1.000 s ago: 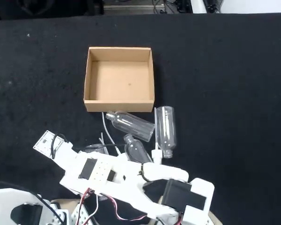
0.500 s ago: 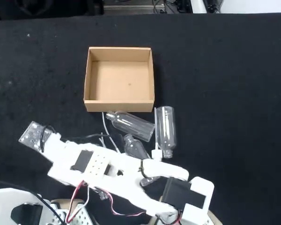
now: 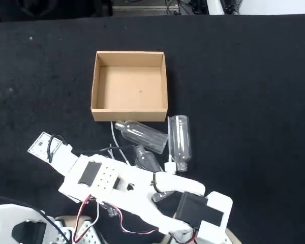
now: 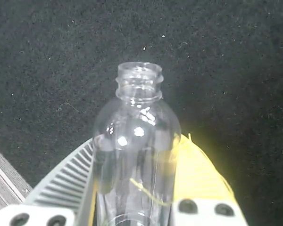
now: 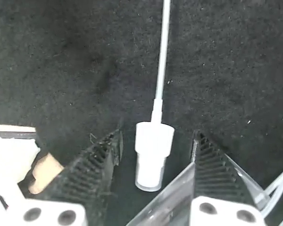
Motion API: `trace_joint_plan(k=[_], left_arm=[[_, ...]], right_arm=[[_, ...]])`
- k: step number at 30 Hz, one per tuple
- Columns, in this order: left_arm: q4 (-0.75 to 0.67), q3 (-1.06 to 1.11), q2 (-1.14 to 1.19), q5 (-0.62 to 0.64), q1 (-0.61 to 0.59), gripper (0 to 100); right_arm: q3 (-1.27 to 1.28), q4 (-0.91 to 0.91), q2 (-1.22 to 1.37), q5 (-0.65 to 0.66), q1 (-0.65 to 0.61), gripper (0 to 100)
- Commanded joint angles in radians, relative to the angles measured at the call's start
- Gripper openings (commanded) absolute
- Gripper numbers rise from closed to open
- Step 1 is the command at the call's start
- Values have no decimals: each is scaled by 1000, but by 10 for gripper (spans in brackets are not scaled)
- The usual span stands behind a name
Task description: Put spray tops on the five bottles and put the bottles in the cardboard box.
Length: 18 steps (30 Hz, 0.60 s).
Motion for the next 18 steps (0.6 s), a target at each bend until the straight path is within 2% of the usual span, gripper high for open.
trace_joint_plan(k=[1, 10, 12, 15, 18], left_arm=[[8, -58, -18, -8, -10, 30], [17, -113, -18, -3, -13, 30], [68, -148, -18, -5, -13, 30], [158, -205, -18, -3, -7, 30], [206, -240, -18, 0, -4, 30]], right_arm=[[-51, 12, 16, -5, -26, 215], [-65, 14, 136, -5, -21, 211], [-76, 14, 137, -5, -23, 158], [-99, 14, 137, -5, -20, 5], [-130, 57, 119, -3, -11, 11]])
